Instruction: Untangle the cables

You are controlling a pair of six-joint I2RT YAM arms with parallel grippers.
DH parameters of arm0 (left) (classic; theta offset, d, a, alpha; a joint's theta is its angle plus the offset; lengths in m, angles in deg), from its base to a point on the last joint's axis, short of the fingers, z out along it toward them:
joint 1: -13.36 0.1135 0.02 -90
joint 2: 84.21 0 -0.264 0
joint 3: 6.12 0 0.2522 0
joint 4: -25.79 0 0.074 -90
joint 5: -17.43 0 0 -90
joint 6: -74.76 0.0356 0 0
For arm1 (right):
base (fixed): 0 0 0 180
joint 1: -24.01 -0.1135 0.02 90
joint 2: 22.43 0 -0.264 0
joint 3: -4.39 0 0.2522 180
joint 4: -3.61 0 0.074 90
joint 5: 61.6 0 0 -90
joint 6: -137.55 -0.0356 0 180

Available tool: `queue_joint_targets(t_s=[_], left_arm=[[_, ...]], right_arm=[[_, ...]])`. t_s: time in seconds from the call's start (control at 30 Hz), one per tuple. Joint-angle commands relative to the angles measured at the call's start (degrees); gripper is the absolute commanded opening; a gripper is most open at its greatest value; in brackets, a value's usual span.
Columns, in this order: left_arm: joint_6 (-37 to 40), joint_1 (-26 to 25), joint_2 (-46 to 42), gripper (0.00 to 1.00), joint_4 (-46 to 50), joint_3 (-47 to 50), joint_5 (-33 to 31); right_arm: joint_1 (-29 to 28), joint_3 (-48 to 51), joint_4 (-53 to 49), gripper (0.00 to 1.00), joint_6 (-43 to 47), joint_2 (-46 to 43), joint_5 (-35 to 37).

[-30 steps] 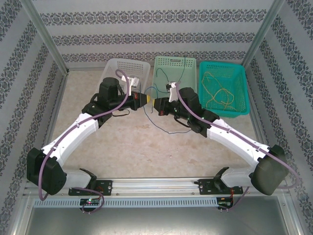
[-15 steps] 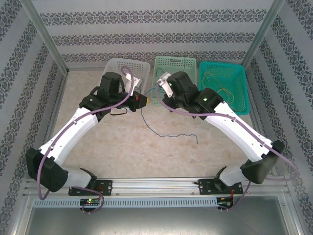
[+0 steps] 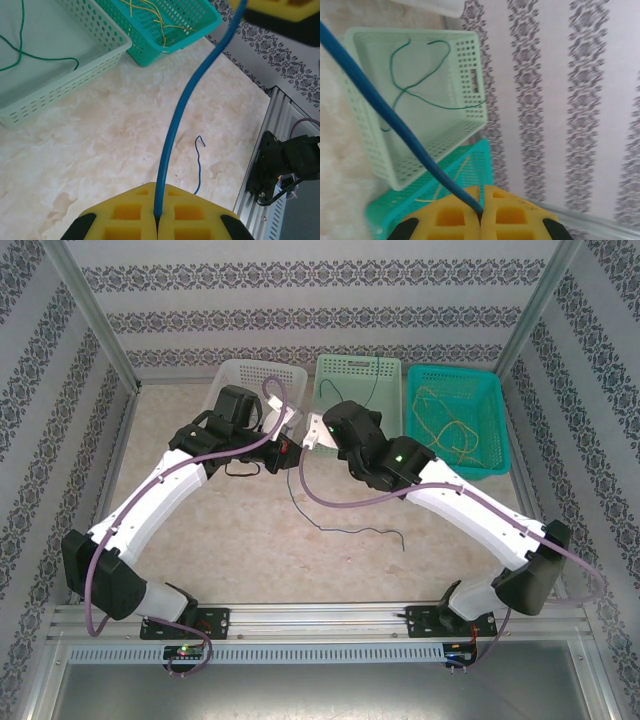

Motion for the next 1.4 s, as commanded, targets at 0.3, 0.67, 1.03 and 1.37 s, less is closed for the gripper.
queue_joint_targets(t_s=[0.3, 0.67, 1.03, 1.37], left_arm=[[-3.2, 1.2, -2.5, 0.0, 2.5, 0.4, -6.3], [-4.0, 6.8, -1.8, 0.0, 5.6, -13.3, -13.8], [-1.2, 17.5, 3.7, 0.0, 13.4, -32.0, -19.3], [5.8, 23.7, 5.4, 0.0, 16.2, -41.5, -28.9]], right_arm=[[3.3, -7.1, -1.2, 0.82, -31.9, -7.6, -3.6], [21.7, 12.2, 3.3, 0.97, -64.9, -30.6, -23.2], [25.5, 23.7, 2.0, 0.97, -71.6, -40.4, -26.3], [26.4, 27.3, 2.2, 0.97, -73.8, -41.8, -27.1]])
